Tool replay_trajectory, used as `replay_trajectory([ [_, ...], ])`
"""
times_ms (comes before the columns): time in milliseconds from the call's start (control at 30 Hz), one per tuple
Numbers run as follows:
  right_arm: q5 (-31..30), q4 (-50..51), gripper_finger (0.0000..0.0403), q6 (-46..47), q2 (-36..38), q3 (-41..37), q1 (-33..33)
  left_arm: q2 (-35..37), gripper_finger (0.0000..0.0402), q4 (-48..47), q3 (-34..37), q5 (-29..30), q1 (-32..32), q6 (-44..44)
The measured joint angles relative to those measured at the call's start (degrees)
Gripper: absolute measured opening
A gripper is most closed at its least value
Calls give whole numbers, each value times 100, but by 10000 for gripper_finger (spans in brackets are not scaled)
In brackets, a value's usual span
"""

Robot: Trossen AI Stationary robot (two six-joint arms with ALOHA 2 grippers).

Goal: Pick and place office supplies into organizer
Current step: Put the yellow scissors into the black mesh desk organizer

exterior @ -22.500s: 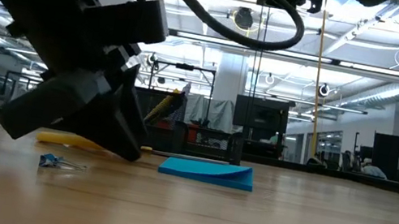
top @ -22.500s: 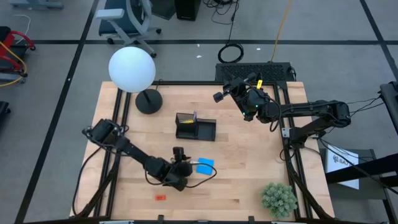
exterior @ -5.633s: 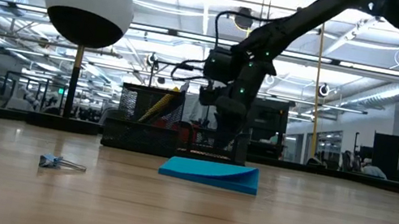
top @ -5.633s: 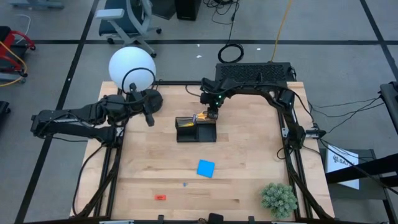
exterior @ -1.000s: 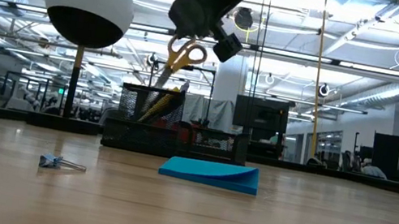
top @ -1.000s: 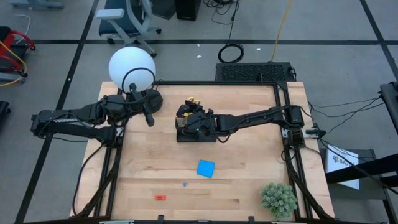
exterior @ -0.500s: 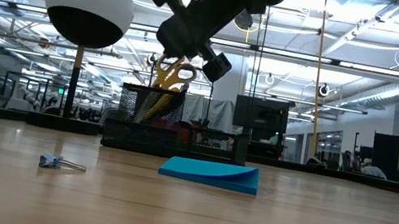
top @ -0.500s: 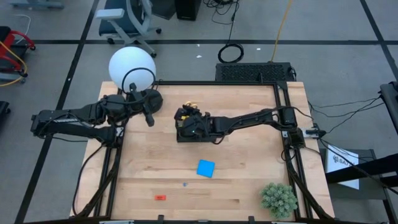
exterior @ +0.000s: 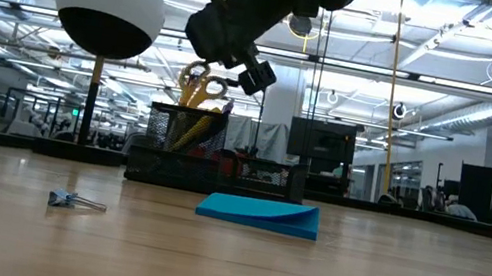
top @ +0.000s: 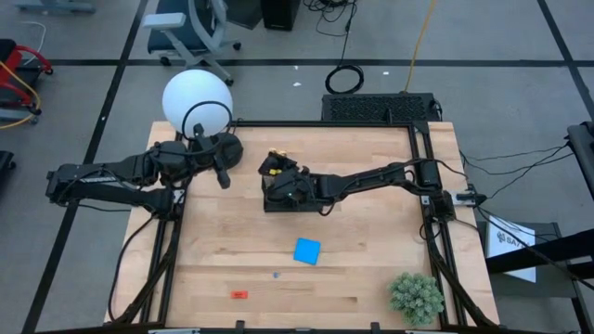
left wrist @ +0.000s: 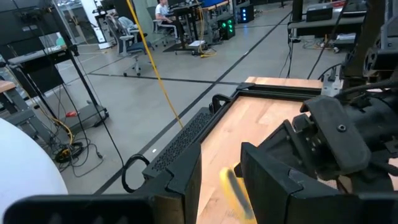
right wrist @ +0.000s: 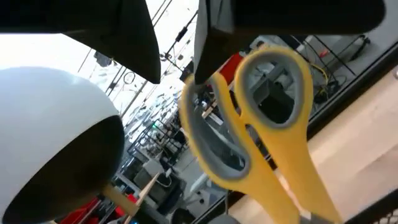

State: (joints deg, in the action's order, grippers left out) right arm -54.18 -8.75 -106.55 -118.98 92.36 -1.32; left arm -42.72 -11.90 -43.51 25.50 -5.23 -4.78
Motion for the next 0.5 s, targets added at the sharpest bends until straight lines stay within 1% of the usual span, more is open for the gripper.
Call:
replay_trajectory([
  [233,-281,2,99,-61,115,0,0,0,120,0,0,-2,0,5],
  [400,-444,0,99,-46,333,0,12,0,120,0,0,-4,0,15],
  [500,-501,3,100,182,495,0,39,0,120,-2,0,-4,0,15],
])
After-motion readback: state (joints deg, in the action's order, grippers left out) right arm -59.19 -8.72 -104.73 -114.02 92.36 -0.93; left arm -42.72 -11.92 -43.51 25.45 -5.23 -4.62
